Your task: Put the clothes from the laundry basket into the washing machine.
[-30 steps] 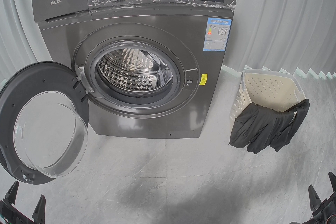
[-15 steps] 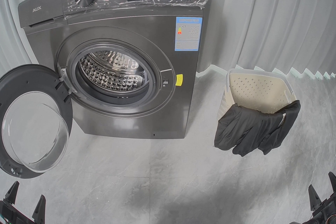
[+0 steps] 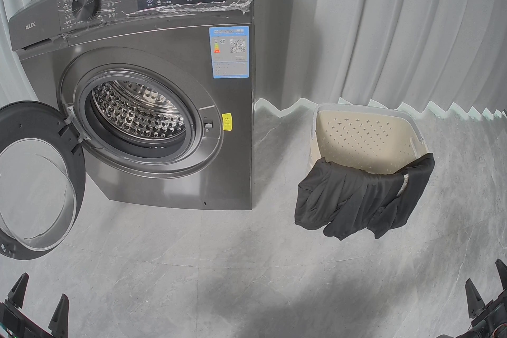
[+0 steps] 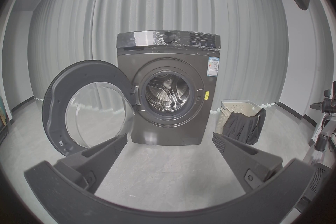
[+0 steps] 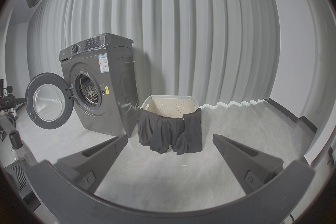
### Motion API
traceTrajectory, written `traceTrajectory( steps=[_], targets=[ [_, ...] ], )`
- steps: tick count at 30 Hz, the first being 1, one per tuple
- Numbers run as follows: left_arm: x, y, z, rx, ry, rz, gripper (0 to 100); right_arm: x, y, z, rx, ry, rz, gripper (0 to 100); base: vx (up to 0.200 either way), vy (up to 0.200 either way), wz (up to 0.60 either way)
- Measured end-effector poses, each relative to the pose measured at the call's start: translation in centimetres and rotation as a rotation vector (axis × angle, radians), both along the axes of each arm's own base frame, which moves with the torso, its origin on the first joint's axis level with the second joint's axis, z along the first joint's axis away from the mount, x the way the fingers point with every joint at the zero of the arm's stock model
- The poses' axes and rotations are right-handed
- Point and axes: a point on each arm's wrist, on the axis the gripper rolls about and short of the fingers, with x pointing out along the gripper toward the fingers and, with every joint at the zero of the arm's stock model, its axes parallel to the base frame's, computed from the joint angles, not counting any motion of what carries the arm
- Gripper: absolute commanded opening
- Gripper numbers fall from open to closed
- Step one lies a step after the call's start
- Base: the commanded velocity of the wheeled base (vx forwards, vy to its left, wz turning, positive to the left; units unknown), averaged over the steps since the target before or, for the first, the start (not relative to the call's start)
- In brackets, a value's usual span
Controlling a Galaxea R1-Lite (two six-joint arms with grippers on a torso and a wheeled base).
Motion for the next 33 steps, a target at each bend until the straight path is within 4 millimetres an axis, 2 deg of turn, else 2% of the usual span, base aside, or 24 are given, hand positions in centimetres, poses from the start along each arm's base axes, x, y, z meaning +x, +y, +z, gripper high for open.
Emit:
traceTrajectory(
  steps=[11,26,33],
  targets=[
    [0.0,0.0,0.0,0.0,0.0,0.0,100,0.0,0.0,0.01,0.0,0.0,0.0,100,0.0,-0.2,0.0],
    [0.0,0.0,0.0,0.0,0.0,0.001,100,0.0,0.0,0.01,0.0,0.0,-0.001,100,0.0,0.0,0.0],
    [0.0,0.0,-0.01,0.002,0.001,0.0,100,0.01,0.0,0.01,0.0,0.0,0.0,100,0.0,-0.2,0.0]
  ],
)
